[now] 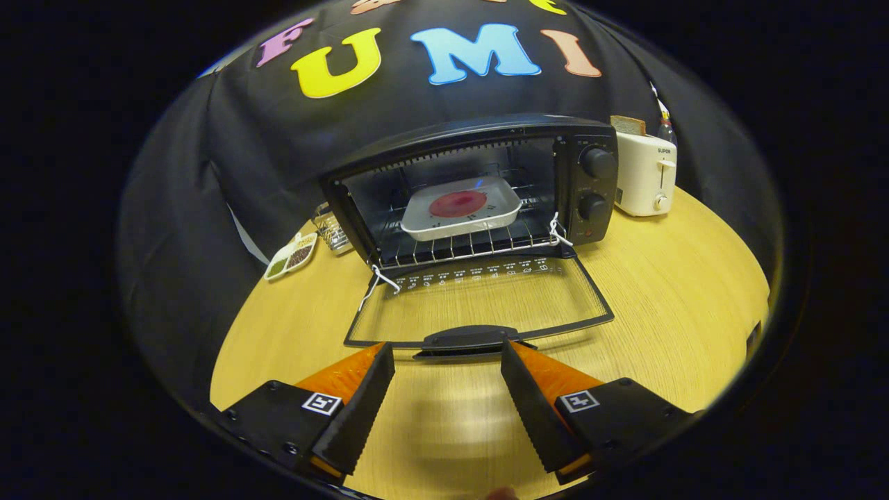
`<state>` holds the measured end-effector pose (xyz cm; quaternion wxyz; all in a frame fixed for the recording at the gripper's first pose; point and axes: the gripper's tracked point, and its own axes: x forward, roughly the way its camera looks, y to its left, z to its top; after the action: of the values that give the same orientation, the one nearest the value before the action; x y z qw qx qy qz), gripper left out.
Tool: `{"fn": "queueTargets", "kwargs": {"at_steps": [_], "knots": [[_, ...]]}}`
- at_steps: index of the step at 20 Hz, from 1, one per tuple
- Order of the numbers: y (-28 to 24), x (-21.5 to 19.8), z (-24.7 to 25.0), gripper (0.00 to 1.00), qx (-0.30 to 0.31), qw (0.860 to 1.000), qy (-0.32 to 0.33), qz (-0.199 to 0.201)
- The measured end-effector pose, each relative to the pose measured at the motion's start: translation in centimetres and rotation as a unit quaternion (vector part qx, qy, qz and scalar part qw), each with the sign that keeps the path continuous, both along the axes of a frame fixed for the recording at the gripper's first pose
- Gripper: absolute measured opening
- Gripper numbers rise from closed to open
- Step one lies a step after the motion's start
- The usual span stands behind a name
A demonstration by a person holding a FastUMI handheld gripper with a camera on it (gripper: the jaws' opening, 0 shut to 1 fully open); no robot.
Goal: Open the toaster oven, put the food inside, and close the toaster oven door.
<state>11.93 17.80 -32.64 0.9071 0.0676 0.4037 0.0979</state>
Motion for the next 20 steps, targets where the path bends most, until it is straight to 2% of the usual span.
{"fn": "queueTargets", "kwargs": {"at_steps": [8, 14, 20], "knots": [[-1.7, -0.7, -4.3, 0.98, -0.082, 0.995, 0.054, 0.000], [-1.7, 0.9, -5.3, 0.99, -0.102, 0.994, 0.049, -0.014], [-1.7, 0.5, -4.7, 0.98, -0.105, 0.994, 0.026, -0.018]]}}
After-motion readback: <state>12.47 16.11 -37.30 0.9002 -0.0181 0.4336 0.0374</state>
